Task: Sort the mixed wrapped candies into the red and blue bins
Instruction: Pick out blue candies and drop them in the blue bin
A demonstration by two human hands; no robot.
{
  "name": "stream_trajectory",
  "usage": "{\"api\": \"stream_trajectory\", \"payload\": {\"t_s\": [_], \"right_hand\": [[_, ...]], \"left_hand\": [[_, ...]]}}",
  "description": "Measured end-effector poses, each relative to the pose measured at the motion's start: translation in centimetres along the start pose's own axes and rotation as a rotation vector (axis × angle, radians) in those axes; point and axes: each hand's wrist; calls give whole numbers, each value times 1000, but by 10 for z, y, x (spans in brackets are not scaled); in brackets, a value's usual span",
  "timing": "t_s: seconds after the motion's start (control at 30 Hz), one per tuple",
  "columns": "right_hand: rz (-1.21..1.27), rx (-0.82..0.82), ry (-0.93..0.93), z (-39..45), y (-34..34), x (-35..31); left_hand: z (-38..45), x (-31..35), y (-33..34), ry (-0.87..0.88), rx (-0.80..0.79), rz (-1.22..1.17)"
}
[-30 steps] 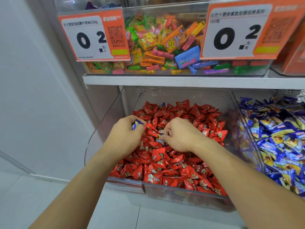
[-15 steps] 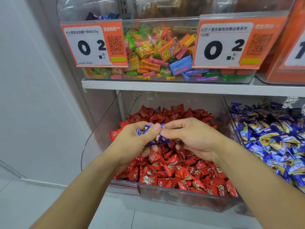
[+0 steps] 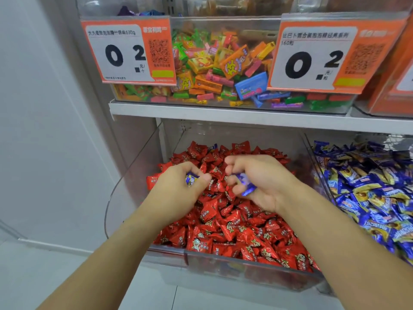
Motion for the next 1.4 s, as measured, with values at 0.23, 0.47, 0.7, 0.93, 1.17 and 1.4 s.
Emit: {"api": "stream_trajectory", "payload": {"t_s": [0.23,0.47,0.7,0.93,1.17,1.4], "right_hand": [[-1115,264,-467,74,24,-38],[-1092,333,-368,129,28,-9],[-1014,343,-361,120,23,-4],[-763,251,-435,110,22,0],[-398,60,-265,24,13,-7],[-337,4,-235,-54,-11,29]], "left_hand": [[0,-9,-6,41,105,131],[2,-17,-10,3,90,68],[2,-13,-8,30,120,58],[-2,-15,-12,-3,146,67],[-5,1,-6,-99,100,-374],[-34,46,32,-99,-120,-482]]}}
Point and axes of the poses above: each hand's wrist, its own z-axis towards the middle knuckle, its own y-axis out of the palm, x = y × z, and after that the axes turned 2 degrees about x, right-handed
